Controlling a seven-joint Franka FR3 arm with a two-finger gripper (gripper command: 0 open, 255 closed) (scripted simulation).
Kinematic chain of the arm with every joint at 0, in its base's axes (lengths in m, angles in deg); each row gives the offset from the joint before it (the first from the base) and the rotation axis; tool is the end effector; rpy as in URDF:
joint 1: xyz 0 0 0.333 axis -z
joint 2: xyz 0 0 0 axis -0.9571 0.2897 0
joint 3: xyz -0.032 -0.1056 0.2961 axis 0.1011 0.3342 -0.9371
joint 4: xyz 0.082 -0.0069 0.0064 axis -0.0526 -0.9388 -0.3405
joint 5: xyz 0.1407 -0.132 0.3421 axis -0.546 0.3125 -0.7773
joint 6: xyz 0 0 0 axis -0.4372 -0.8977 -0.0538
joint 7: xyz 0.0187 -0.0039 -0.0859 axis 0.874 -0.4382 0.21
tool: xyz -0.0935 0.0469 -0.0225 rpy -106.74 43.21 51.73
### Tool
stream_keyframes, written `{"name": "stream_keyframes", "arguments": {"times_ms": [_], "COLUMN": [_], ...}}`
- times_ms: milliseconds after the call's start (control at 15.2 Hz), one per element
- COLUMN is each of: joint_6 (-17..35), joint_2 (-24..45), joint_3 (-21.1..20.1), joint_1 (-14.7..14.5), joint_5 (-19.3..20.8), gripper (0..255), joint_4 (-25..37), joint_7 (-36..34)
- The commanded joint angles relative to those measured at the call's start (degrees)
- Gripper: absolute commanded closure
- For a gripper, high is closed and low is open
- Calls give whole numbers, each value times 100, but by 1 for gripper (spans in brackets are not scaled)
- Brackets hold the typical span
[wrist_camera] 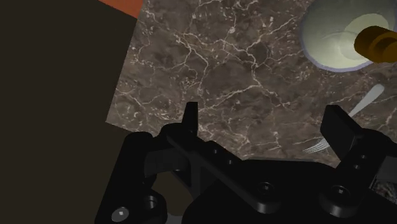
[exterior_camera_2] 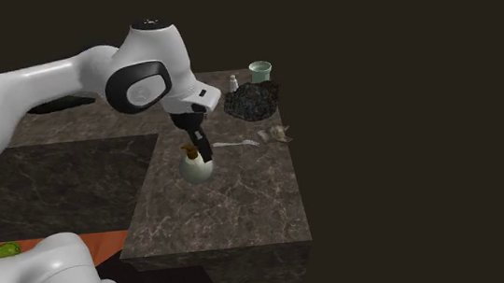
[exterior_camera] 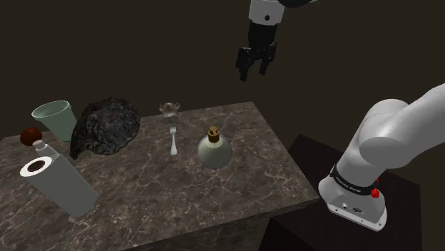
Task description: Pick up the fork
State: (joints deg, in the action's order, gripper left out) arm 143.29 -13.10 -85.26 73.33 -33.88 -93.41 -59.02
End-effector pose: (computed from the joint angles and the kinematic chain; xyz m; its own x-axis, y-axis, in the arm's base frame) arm 0.3797 0.0705 0.5638 0.9778 -0.1935 0.0801 -0.1898 -0.9805 -0.0514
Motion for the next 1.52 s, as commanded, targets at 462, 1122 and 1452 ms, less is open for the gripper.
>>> {"name": "stream_keyframes", "arguments": {"times_ms": [462, 1122, 1452], "joint_6": [851, 1267, 1227], "joint_2": [1866, 4207, 5438], "joint_3": [-783, -1198, -1158], "joint_1": [13, -189, -470], "joint_5": [-62, 446, 725], "gripper": [0, 0, 0], "joint_4": [711, 2230, 3301], "joint_7": [-1425, -3019, -3691]}}
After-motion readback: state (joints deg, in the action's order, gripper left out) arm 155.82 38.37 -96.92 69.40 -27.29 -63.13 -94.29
